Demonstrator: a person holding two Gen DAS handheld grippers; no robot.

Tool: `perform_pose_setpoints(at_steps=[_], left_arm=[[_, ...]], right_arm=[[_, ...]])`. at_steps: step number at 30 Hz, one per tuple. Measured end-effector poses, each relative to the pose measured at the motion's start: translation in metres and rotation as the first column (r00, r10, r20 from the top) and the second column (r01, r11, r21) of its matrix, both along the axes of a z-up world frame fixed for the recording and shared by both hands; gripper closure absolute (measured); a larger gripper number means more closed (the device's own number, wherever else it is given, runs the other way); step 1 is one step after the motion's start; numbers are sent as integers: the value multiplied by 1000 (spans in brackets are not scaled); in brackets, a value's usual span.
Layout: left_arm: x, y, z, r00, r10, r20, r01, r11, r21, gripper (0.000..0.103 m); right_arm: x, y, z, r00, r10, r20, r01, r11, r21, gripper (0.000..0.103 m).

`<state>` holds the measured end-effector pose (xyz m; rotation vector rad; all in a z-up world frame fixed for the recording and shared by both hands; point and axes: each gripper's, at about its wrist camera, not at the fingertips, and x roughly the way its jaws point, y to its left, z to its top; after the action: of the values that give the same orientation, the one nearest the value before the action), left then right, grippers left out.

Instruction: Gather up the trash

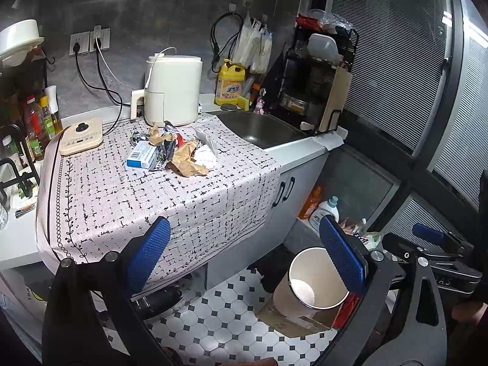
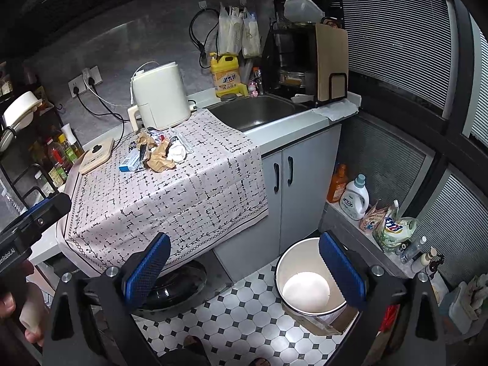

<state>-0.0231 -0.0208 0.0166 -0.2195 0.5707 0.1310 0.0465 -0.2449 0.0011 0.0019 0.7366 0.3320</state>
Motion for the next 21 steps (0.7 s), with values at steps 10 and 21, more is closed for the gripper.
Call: perform_pose_setpoints(at_steps=[10,21], left_arm=[[2,-5,2,1000,-3,2,3,1000,1,6],[3,1,-1,1000,13,0,-13,1000,-2,6]], right_arm=[[3,-8,4,1000,7,8,-7,1000,-5,7],[8,-4,-2,1000,15,-16,-15,1000,15,7]])
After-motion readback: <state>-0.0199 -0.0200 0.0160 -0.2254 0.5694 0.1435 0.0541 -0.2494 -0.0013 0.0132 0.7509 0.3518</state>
